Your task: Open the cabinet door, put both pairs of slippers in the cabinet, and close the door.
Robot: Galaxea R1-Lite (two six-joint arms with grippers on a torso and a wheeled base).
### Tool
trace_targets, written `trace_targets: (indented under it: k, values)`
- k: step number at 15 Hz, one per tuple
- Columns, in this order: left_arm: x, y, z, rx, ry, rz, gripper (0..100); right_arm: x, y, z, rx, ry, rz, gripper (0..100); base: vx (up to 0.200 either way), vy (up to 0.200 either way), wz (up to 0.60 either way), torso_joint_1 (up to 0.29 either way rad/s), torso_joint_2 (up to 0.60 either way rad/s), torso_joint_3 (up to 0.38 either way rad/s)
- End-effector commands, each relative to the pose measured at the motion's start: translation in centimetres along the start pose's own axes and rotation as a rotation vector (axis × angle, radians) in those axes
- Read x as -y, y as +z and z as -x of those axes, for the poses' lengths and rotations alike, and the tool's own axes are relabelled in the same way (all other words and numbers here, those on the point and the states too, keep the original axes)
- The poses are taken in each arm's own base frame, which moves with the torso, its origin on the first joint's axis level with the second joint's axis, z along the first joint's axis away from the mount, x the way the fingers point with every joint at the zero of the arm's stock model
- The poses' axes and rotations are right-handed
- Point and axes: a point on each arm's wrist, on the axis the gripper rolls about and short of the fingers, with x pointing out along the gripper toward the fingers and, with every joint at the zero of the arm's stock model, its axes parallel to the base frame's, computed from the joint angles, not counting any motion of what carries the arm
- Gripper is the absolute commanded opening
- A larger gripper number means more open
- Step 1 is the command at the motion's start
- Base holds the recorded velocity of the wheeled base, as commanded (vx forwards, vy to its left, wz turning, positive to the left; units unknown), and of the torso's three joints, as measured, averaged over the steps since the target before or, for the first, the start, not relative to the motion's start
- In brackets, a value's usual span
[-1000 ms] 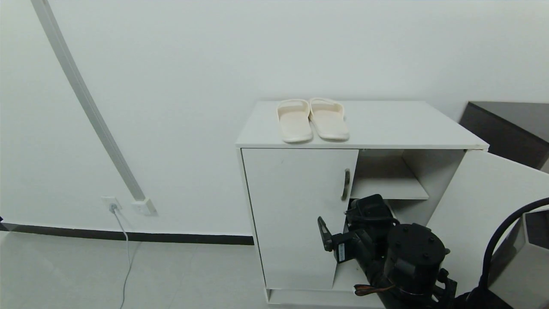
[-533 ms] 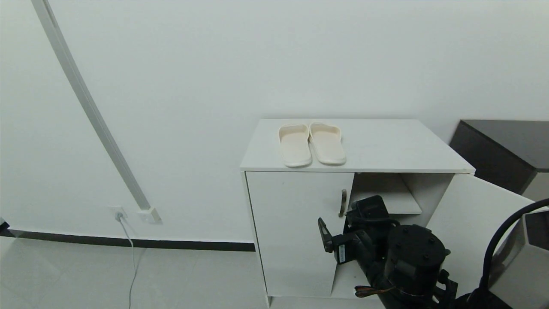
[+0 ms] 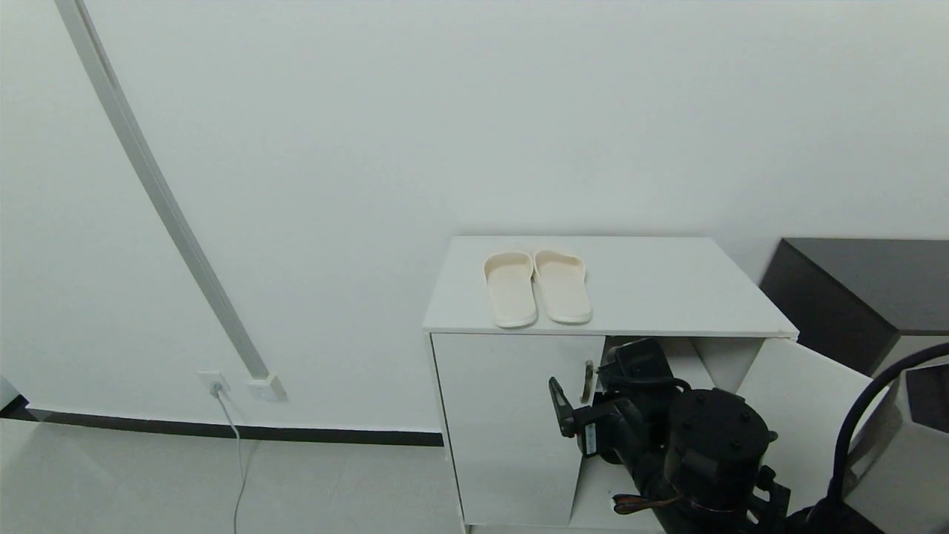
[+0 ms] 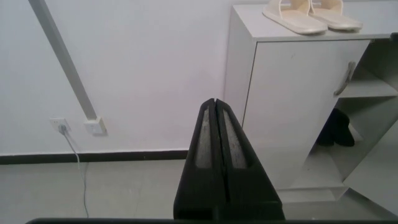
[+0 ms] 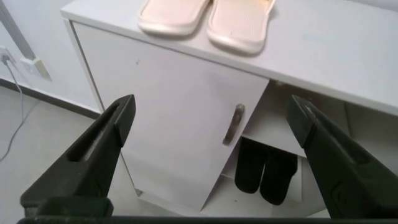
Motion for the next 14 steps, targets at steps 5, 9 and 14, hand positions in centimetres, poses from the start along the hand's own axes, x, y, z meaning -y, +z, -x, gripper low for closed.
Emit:
trace_targets:
  k: [5,9,14]
  values:
    - [0.0,0.0,0.0,-0.001,0.0,0.0,0,-0.4,-1.1,-0.7,0.007,0.0,0.001,100,0.0,0.0,0.0,0.182,-0.39,-0.217]
    - [0.0,0.0,0.0,-0.001,0.0,-0.002,0,-0.4,1.9,-3.8,-0.02,-0.043,-0.042,100,0.0,0.0,0.0,0.137,-0.29,-0.152]
    - [0.0,0.0,0.0,-0.004,-0.001,-0.003,0,-1.4,8.4,-5.8,-0.146,-0.053,-0.196,100,0.0,0.0,0.0,0.0,0.0,0.0]
